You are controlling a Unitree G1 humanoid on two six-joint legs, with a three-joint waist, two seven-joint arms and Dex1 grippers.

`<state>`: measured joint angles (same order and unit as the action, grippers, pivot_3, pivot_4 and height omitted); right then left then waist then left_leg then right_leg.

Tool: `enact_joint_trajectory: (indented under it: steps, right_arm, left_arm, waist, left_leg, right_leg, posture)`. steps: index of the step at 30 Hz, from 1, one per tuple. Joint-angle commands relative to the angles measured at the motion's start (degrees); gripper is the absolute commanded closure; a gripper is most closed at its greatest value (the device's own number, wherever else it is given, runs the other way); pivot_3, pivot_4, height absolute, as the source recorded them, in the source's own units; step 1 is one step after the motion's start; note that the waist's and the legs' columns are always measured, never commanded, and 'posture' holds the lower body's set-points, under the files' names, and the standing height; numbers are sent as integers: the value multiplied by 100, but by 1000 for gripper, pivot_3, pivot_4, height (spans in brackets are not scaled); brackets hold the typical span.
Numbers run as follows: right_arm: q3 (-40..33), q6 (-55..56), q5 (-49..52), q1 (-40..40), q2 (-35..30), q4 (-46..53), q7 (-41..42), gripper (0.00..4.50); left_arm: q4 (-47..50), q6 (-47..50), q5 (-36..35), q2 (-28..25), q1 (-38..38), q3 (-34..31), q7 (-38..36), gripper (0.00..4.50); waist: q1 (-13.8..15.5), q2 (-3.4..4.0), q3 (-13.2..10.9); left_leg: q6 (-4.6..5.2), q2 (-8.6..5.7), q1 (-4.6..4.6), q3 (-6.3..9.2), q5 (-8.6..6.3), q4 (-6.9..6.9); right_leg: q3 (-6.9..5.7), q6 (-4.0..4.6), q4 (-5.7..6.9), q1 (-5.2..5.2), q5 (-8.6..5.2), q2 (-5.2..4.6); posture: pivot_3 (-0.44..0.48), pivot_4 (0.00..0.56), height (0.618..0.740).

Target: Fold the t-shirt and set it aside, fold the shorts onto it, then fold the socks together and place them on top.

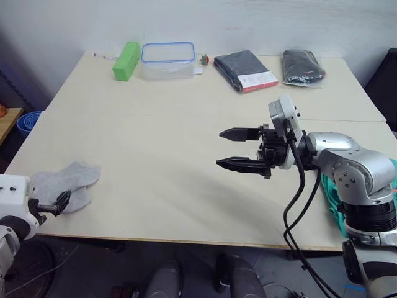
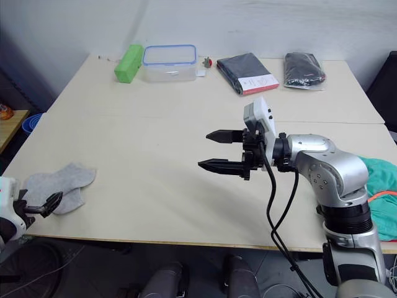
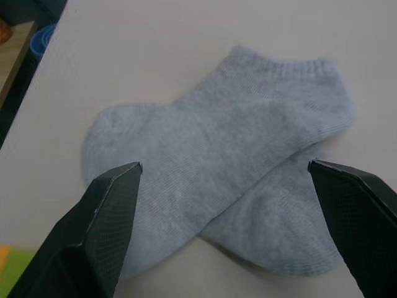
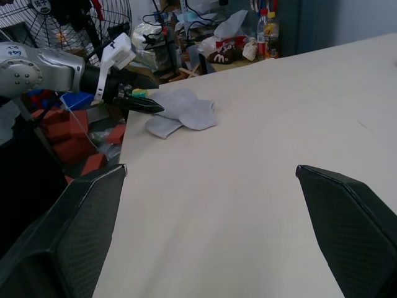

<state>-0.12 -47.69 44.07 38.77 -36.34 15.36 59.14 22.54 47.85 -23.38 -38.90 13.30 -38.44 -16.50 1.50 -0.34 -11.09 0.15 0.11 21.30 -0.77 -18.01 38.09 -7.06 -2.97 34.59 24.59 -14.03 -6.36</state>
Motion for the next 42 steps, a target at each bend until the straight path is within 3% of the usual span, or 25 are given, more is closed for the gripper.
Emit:
enact_joint_trajectory:
  steps: [1,11,14,22,27,34,42]
  right_arm:
    - [-19,21,170,93,24,278,57,39]
    - [-92,-15,293,-38,-5,494,-129,39]
    - [-134,-27,308,-77,-35,531,-206,0]
    - [-244,7,312,-220,-192,661,-294,0]
    - [-231,177,143,-519,-459,783,-203,0]
    - [-220,402,-51,-973,-682,1121,-253,0]
    - [-295,606,-286,-1397,-783,1364,-446,0]
  left_arm:
    - [-309,-133,128,-149,-199,216,-184,0]
    - [-1392,-39,409,-415,-806,999,-498,0]
    - [-1674,9,441,-415,-900,1068,-527,611]
    - [-1806,193,327,-315,-1052,1139,-656,3103]
    - [-763,624,-4,-200,-1349,1685,-798,4482]
    - [-33,1736,-97,474,-3005,3177,-415,4482]
    - [-1019,2899,273,2509,-4753,3880,824,4482]
  waist:
    - [0,-1,0]
    - [-5,-2,-3]
    - [-2,2,-5]
    - [-10,31,-16]
    - [42,33,-17]
    - [189,23,-21]
    - [156,-4,-32]
  left_leg:
    - [0,0,0,0,0,0]
    - [-2,5,-2,-14,-15,-2]
    - [-1,6,-11,-20,-15,-2]
    - [-7,13,-22,-30,-9,-3]
    - [-2,9,-15,-37,-12,-3]
    - [34,-19,4,-43,-12,3]
    - [43,-26,11,-94,-9,4]
  right_leg:
    - [0,0,0,0,0,0]
    - [8,0,-2,5,0,-2]
    - [16,0,4,3,0,-3]
    - [21,6,11,4,3,-3]
    - [27,-2,2,3,7,-6]
    - [46,-56,-45,-6,41,-13]
    - [80,-91,-63,-3,67,13]
  posture:
    - [0,150,740]
    - [0,150,740]
    - [0,150,740]
    - [0,150,740]
    - [0,150,740]
    - [0,150,740]
    - [0,150,740]
